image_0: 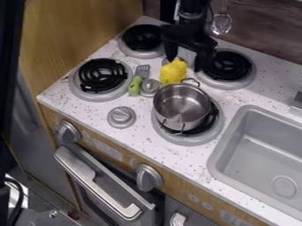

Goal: Move the yellow object and put it on the lower left burner

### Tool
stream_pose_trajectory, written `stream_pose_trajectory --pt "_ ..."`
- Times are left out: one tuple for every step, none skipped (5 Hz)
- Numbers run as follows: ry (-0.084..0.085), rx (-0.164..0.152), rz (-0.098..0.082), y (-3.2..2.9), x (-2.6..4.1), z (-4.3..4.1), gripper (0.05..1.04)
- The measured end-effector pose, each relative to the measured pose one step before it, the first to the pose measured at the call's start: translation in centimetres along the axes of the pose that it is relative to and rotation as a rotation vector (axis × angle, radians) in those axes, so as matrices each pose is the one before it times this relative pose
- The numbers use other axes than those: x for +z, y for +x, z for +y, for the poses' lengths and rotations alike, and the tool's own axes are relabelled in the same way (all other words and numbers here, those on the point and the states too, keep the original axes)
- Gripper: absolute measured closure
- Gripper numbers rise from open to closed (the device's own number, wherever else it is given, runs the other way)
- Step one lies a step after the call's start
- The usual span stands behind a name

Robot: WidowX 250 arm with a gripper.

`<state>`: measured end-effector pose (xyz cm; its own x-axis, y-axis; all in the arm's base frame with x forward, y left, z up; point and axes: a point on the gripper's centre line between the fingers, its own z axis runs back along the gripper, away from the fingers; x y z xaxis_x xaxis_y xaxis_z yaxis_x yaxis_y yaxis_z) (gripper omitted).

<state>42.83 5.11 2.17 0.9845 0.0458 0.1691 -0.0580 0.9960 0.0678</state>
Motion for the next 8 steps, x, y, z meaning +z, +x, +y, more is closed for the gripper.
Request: stream_pose_trajectory --pt "0.0069 0.0433 0.0059 1.185 -1.081 1.847 0.083" --pt "0.002 0.0333 0.0084 0.223 -0.432 1.457 0.083" --pt "-0.0126 0.0149 0.0248 -0.45 -1.061 0.061 0.083" --pt "-0.0366 0.0171 0.0287 -0.536 -1.453 -0.719 0.083" --pt "-0.0121 -0.0085 0.0366 -0.607 -1.428 -0.859 0.083" --pt "-0.0006 -0.0061 0.0107 0.287 -0.756 -0.336 0.083" --pt "0.0165 -0.0063 0.0093 0.088 -0.514 0.199 0.131" --pt "0.0116 -0.0045 -0.0061 0.097 0.001 0.183 0.214"
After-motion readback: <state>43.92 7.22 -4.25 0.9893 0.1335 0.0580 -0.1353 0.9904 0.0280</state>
